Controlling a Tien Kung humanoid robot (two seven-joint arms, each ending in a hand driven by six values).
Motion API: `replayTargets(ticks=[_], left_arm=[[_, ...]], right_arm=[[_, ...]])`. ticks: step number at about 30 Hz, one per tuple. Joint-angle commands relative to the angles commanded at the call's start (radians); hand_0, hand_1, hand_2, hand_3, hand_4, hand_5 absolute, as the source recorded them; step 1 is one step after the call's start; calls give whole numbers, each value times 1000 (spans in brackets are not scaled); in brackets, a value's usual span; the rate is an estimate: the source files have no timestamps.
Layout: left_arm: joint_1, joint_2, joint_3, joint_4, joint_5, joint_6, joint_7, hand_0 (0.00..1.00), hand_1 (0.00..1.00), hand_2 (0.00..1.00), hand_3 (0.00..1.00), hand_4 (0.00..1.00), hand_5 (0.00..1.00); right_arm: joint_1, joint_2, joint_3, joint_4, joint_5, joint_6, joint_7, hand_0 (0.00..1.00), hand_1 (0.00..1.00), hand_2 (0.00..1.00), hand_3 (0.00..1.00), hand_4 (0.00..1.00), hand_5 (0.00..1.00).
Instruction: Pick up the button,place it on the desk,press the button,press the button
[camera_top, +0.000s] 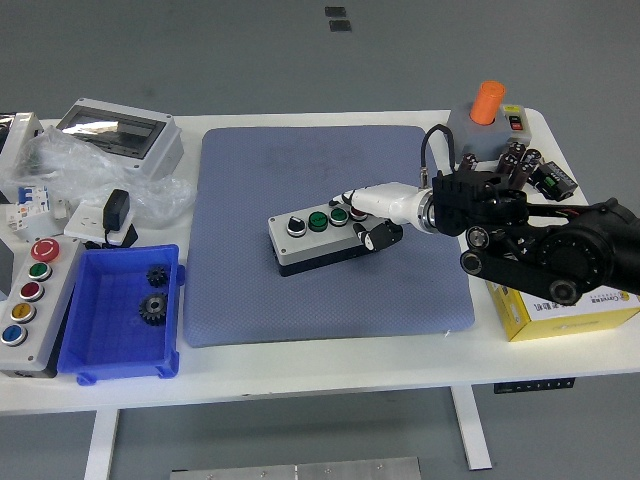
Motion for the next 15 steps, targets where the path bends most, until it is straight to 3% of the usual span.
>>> replayTargets(ticks=[1,15], left_arm=[[1,0,0,0,-1,0,-1,582,521,486,580,261,2],[12,0,-12,0,19,3,-15,579,521,483,585,237,2]], right_arm=[[0,-3,-2,3,15,-1,2,994,985,998,998,153,123],[3,-56,5,72,209,-19,41,953,941,998,998,159,121]])
